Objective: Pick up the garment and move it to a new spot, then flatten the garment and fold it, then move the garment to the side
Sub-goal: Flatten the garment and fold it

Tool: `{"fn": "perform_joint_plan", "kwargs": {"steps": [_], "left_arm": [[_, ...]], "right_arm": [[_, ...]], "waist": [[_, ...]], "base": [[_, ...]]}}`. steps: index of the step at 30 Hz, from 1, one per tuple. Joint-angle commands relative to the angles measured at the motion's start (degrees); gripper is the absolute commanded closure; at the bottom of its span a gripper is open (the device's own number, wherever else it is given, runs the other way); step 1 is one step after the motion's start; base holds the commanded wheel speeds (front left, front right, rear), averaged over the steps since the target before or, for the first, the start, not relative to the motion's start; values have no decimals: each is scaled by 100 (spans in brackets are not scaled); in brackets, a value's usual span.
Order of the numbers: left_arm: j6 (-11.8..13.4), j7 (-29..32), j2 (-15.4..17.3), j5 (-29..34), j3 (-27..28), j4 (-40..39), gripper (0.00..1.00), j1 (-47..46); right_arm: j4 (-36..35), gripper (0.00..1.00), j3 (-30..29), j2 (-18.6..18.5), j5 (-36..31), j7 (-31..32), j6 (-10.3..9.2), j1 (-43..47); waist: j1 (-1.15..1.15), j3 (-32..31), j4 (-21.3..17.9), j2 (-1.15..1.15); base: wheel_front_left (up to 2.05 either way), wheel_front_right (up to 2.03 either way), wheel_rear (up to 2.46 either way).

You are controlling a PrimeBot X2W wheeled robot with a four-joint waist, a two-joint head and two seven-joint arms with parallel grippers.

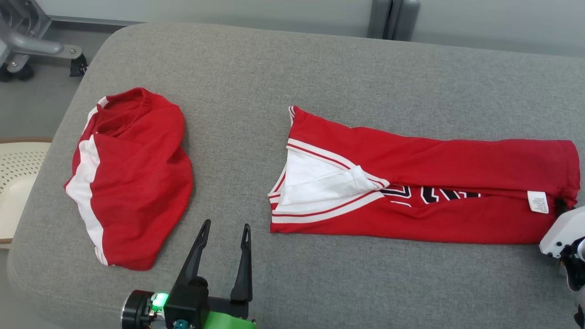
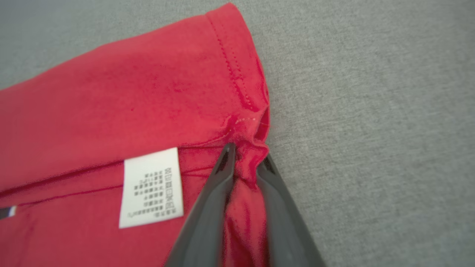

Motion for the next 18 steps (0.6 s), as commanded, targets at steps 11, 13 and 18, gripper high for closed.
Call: {"fn": "perform_joint_plan", "kwargs": {"steps": [11, 13, 18], "left_arm": [[-225, -3, -51, 229, 185, 22, 0, 136], [-255, -3, -38, 275, 215, 46, 0, 115], [-300, -3, -13, 344, 306, 70, 0, 90]], "right_arm": [[6, 100, 175, -742, -526, -284, -16, 79], [-74, 100, 185, -923, -676, -275, -15, 3], [-496, 100, 199, -1062, -783, -193, -12, -131]], "waist": [[0, 47, -457, 0], [0, 80, -551, 0], [0, 90, -749, 0]], "base": [[0, 0, 0], [0, 0, 0], [0, 0, 0]]}}
